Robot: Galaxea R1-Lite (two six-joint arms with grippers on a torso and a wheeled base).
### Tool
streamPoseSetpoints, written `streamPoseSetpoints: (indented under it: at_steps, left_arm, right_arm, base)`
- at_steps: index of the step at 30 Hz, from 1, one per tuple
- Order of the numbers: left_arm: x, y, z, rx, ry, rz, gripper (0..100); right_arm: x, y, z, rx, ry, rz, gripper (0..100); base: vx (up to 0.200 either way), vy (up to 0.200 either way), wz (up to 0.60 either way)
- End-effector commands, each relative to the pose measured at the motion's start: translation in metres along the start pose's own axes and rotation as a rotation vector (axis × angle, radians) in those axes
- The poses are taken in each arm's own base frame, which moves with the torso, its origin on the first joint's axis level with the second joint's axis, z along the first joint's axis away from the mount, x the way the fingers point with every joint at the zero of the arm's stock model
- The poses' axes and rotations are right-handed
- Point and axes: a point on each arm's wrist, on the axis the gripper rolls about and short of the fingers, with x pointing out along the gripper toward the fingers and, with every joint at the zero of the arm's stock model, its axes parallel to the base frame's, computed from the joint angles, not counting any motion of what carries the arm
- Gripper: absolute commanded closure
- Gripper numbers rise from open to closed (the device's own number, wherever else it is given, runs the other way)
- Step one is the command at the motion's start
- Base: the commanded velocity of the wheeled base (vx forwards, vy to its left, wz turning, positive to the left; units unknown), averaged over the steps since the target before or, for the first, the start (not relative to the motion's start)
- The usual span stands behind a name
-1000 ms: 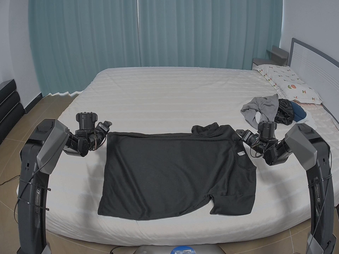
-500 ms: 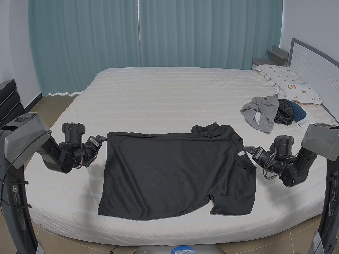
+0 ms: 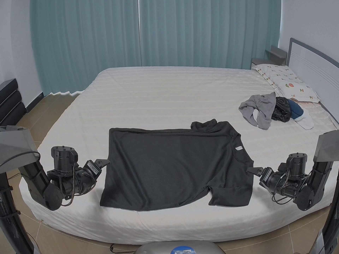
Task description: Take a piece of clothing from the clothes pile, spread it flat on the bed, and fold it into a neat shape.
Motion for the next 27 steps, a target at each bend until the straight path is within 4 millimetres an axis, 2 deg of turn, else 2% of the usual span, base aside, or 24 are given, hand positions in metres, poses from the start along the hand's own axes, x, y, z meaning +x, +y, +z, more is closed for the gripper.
streamPoseSetpoints:
  at_steps: [1,6,21,27]
  left_arm:
    - [0.000,0.008,-0.009,-0.018,0.033,0.035,0]
    - [0.001,0.009,-0.012,-0.066,0.049,0.039,0]
    - [-0.006,0.010,-0.019,-0.068,0.106,0.023,0]
    - [-0.007,0.009,-0.020,-0.065,0.107,0.019,0]
  right_arm:
    - [-0.008,0.001,-0.004,-0.001,0.016,0.004,0]
    - [-0.011,0.004,-0.009,-0.011,0.030,0.016,0]
    - [-0.012,0.004,-0.013,-0.016,0.041,0.027,0]
    - [-0.012,0.006,-0.015,-0.021,0.048,0.032,0]
  base:
    - [0.000,0.000,0.00]
    - [0.000,0.000,0.00]
    - [0.000,0.000,0.00]
    - [0.000,-0.200,0.00]
